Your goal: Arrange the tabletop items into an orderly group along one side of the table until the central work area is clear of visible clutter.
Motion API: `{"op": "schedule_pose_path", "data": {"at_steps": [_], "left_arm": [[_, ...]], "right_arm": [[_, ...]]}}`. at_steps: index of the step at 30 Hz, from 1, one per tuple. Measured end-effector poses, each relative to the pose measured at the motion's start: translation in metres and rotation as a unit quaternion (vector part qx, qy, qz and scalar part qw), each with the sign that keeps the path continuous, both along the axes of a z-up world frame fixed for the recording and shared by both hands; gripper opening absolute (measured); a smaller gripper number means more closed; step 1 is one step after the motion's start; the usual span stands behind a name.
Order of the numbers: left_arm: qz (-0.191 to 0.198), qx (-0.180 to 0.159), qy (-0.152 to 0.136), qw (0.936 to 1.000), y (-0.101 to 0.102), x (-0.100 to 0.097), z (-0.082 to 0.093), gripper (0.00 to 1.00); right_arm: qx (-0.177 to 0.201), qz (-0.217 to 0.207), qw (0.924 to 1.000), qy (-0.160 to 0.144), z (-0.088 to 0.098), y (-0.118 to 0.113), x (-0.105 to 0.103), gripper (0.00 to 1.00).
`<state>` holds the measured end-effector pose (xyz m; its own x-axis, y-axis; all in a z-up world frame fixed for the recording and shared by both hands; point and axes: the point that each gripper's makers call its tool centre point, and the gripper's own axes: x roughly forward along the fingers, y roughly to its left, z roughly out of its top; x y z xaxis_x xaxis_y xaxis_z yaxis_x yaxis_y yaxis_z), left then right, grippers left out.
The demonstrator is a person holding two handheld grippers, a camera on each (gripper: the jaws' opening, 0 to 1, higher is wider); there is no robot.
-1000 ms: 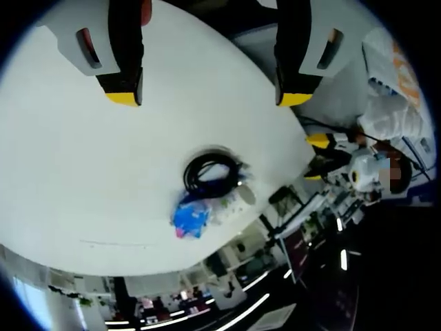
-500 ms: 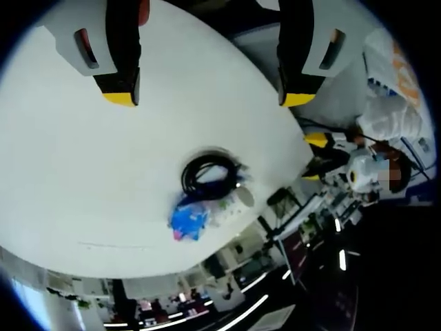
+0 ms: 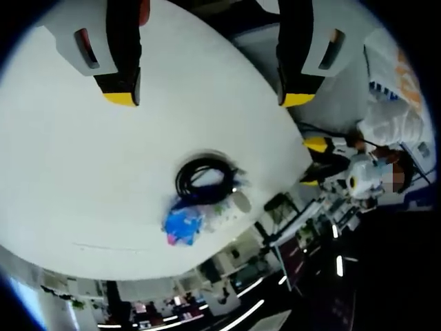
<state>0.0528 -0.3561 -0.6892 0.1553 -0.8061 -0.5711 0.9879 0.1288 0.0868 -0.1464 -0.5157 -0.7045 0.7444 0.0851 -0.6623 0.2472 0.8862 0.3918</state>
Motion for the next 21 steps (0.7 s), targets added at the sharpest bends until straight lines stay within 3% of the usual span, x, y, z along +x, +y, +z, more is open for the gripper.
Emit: {"op": "schedule_pose_path", "data": {"at_steps": [8,14,21], "left_arm": [[0.000,0.003,-0.004,1.0000,0.001,0.001,0.000,0.84],[0.001,0.004,-0.006,1.0000,0.001,0.003,0.000,0.84],[-0.001,0.005,-0.008,1.0000,0.002,0.003,0.000,0.83]], "right_arm": [[-0.022,0.009,0.9997,-0.003,0.005,-0.006,0.010,0.79],[-0.050,0.046,0.9977,-0.007,0.011,-0.006,0.023,0.79],[-0.051,0.062,0.9966,-0.017,0.017,-0.005,0.037,0.78]]}}
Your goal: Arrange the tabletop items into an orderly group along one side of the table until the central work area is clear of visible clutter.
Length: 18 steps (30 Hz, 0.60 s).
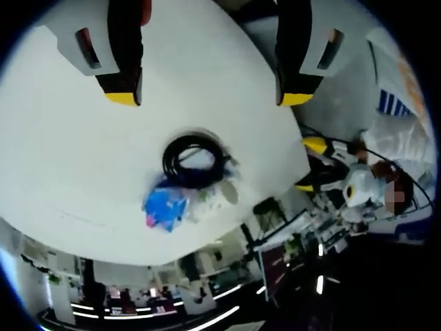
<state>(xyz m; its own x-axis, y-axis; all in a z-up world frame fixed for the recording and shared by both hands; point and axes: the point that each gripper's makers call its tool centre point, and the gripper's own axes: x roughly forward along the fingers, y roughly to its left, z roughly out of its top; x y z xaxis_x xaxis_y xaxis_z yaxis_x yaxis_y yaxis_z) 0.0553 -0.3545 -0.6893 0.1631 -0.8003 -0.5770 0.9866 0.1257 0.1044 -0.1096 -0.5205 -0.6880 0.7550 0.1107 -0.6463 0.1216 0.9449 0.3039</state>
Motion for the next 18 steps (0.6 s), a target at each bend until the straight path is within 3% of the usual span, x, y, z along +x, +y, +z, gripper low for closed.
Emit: {"op": "schedule_pose_path", "data": {"at_steps": [12,18], "left_arm": [[0.000,-0.001,-0.005,1.0000,0.000,0.001,0.001,0.82],[0.001,-0.004,-0.004,1.0000,0.000,0.001,0.001,0.82]], "right_arm": [[-0.017,0.036,0.9992,0.005,-0.002,0.000,0.011,0.76],[-0.026,0.044,0.9987,0.008,0.000,-0.012,0.015,0.75]]}}
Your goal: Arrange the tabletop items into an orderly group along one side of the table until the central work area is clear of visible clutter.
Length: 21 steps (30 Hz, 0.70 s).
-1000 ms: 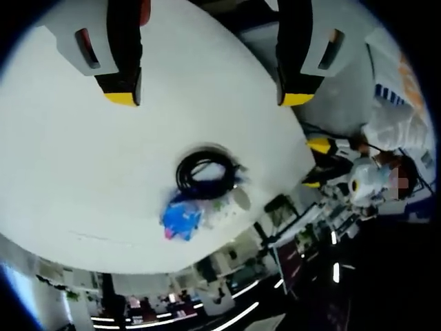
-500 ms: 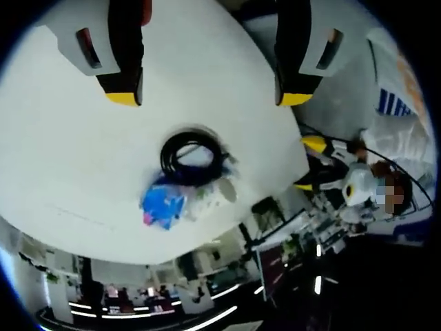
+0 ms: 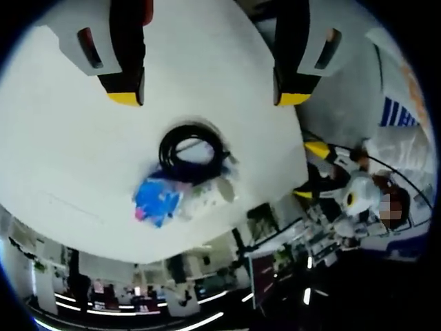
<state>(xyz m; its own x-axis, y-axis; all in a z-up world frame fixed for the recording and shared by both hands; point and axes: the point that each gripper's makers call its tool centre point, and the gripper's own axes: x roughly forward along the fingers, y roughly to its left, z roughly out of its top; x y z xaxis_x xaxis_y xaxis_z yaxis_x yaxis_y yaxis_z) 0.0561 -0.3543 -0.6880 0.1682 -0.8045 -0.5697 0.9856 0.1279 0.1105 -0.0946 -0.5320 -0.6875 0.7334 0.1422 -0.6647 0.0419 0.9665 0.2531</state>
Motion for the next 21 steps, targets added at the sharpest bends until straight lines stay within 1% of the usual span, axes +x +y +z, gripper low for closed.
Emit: {"op": "schedule_pose_path", "data": {"at_steps": [7,17,21], "left_arm": [[-0.001,0.001,-0.001,1.0000,0.000,0.000,0.000,0.83],[0.003,-0.005,-0.004,1.0000,0.000,0.002,0.002,0.82],[0.006,-0.007,-0.002,1.0000,0.000,0.004,0.002,0.82]], "right_arm": [[-0.010,0.002,0.9999,-0.004,0.006,-0.010,0.005,0.74],[-0.020,0.018,0.9996,0.006,0.008,-0.012,0.010,0.71],[-0.012,0.012,0.9999,0.002,0.009,-0.011,0.011,0.69]]}}
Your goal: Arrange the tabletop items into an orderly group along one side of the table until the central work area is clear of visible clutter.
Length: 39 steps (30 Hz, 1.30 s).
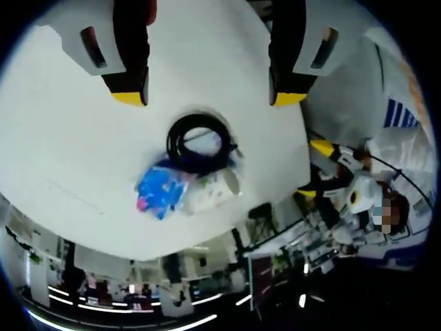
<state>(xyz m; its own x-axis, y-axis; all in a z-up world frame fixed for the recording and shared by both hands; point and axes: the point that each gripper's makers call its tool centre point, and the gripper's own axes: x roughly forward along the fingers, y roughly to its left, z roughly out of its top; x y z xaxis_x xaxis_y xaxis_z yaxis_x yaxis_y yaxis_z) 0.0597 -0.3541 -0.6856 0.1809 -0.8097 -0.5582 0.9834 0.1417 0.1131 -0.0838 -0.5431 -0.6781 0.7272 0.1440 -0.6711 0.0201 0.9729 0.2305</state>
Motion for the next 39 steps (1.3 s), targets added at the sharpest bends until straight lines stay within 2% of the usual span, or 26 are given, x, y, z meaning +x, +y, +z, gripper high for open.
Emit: {"op": "schedule_pose_path", "data": {"at_steps": [9,16,23,33,39], "left_arm": [[0.002,0.006,0.006,1.0000,0.000,0.000,-0.003,0.81],[0.012,0.005,0.015,0.9998,0.001,0.002,-0.003,0.80],[0.026,0.005,0.019,0.9995,0.002,0.006,-0.003,0.79],[0.030,0.014,0.034,0.9989,0.004,0.004,-0.007,0.78],[0.040,0.005,0.027,0.9988,0.004,0.006,0.001,0.74]], "right_arm": [[0.021,-0.023,0.9995,-0.005,-0.005,0.006,-0.011,0.69],[0.048,-0.061,0.9968,-0.018,-0.005,0.013,-0.024,0.69],[0.058,-0.071,0.9957,-0.017,-0.007,0.015,-0.037,0.70],[0.062,-0.077,0.9945,-0.036,-0.002,0.018,-0.033,0.70],[0.062,-0.076,0.9944,-0.038,-0.001,0.021,-0.034,0.69]]}}
